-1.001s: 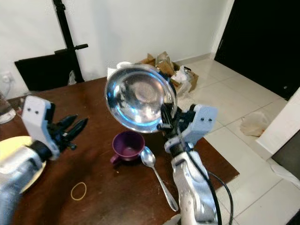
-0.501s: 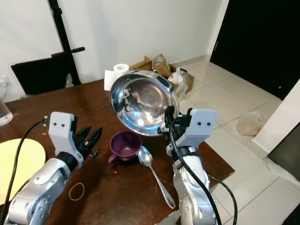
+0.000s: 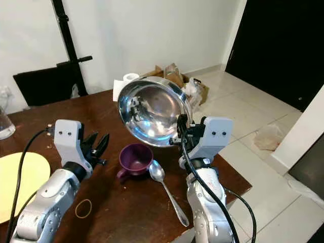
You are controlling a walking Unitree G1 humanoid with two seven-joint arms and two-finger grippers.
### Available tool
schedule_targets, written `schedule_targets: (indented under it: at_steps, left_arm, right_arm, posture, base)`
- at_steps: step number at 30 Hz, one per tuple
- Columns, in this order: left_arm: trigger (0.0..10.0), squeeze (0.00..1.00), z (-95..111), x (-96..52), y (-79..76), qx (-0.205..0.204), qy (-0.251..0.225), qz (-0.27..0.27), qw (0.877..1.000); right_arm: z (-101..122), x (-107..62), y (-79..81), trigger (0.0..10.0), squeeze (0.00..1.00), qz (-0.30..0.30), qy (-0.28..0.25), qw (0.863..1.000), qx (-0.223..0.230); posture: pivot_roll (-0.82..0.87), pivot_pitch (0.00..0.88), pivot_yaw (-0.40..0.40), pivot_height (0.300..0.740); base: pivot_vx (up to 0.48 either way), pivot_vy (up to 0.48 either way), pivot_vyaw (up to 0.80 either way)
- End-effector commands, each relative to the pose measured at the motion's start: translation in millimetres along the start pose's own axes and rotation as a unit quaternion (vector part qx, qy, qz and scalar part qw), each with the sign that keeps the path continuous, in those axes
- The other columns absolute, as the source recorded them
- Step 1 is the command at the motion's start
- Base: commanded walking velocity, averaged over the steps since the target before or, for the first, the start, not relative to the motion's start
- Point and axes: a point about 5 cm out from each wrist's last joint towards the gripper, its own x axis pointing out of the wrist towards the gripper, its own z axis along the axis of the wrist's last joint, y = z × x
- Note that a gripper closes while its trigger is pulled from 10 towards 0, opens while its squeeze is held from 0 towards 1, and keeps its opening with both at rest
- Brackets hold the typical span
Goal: Setting the table
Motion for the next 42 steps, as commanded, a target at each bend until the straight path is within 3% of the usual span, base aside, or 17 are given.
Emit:
schedule_targets:
  at_steps: [1, 10, 42]
  left_arm:
    - [10.0, 0.00, -5.5, -0.1, 1.2, 0.004, 0.008, 0.003, 1.000]
    - [10.0, 0.00, -6.8, 1.7, 1.2, 0.002, 0.004, 0.006, 1.000]
    - [10.0, 0.00, -6.6, 1.6, 2.0, 0.004, 0.002, 0.003, 1.000]
  right_arm:
    - [0.1, -1.4, 1.9, 10.0, 0.00, 0.004, -0.004, 1.000, 0.006]
    - [-1.2, -2.2, 0.5, 10.0, 0.00, 0.005, 0.002, 1.000, 0.003]
    - [-6.1, -4.8, 1.2, 10.0, 0.00, 0.000, 0.010, 1.000, 0.006]
  posture:
    - [-0.05, 0.019, 0.075, 0.740]
    - [-0.05, 0.016, 0.073, 0.740]
    - [-0.04, 0.032, 0.086, 0.740]
  base:
    - [0.000, 0.000, 0.00]
    - [0.000, 0.000, 0.00]
    - [-0.278, 0.000, 0.00]
